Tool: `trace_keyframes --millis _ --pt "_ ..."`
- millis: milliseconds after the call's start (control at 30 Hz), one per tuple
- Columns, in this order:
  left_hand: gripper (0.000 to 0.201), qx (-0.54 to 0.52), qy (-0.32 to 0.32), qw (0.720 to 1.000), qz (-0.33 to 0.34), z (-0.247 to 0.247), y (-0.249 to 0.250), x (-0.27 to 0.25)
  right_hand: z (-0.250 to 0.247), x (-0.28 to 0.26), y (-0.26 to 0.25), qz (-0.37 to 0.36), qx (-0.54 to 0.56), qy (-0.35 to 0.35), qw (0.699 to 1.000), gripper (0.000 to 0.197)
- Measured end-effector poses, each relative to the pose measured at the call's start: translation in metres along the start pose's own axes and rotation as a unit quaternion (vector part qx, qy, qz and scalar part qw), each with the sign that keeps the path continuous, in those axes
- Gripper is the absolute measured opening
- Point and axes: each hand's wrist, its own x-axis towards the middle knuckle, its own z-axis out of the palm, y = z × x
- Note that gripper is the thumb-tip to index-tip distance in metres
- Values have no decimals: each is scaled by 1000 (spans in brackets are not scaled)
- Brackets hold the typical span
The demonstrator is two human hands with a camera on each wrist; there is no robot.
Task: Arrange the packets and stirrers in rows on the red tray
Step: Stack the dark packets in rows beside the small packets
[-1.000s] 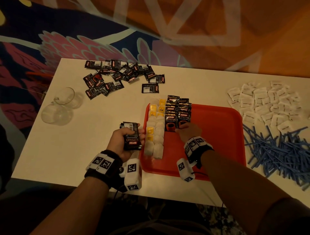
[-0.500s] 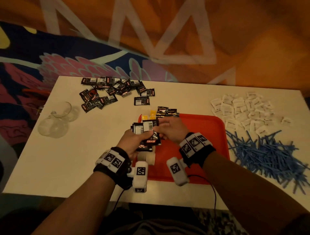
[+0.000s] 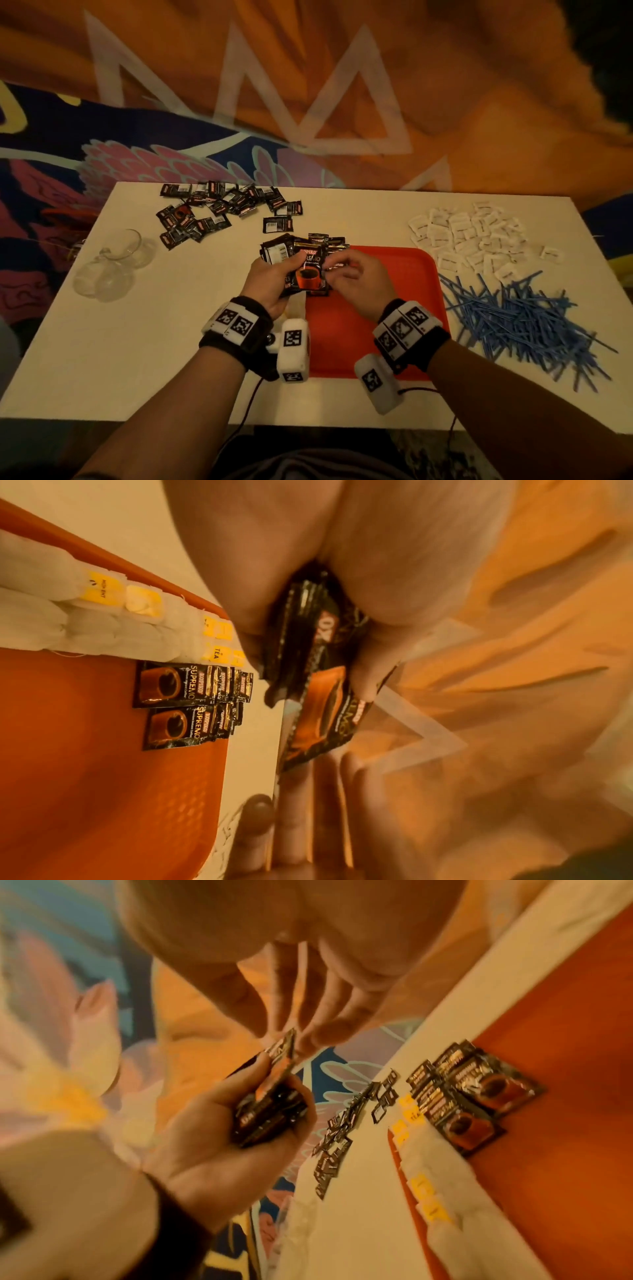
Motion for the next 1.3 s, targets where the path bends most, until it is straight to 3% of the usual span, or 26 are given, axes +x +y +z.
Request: trace_keyframes --millis 100,200,300,400,600,733,800,967,1100,1200,1300 --pt "30 18 -15 999 35 5 -4 -3 3 0 -2 95 23 -5 995 22" --pt "32 8 -12 999 39 6 -5 -4 5 3 1 124 45 -15 991 22" --pt "42 -26 -23 999 28 3 -3 -4 -2 4 2 123 4 -27 992 19" --pt "34 -10 -32 999 8 3 -1 -6 -11 4 1 98 -64 -77 990 26" --pt "23 -39 -36 998 -37 6 -6 -12 -20 4 -2 96 -14 -114 989 22" --pt "54 -48 -41 998 -5 4 -12 -14 -19 5 0 120 11 -73 990 15" --pt "60 -48 -57 997 6 3 -17 -13 -18 4 2 124 28 -73 989 14" --pt "55 -58 -35 998 -8 0 -27 -7 -14 3 14 126 7 -103 987 14" --pt "29 -37 27 999 -21 -8 -35 5 -13 8 32 137 -91 -108 980 16" --pt "19 67 94 993 -1 -24 -42 19 -14 13 54 178 -132 -68 973 18" --pt "16 43 86 995 -25 -39 -47 23 -19 23 79 235 -164 -13 958 27"
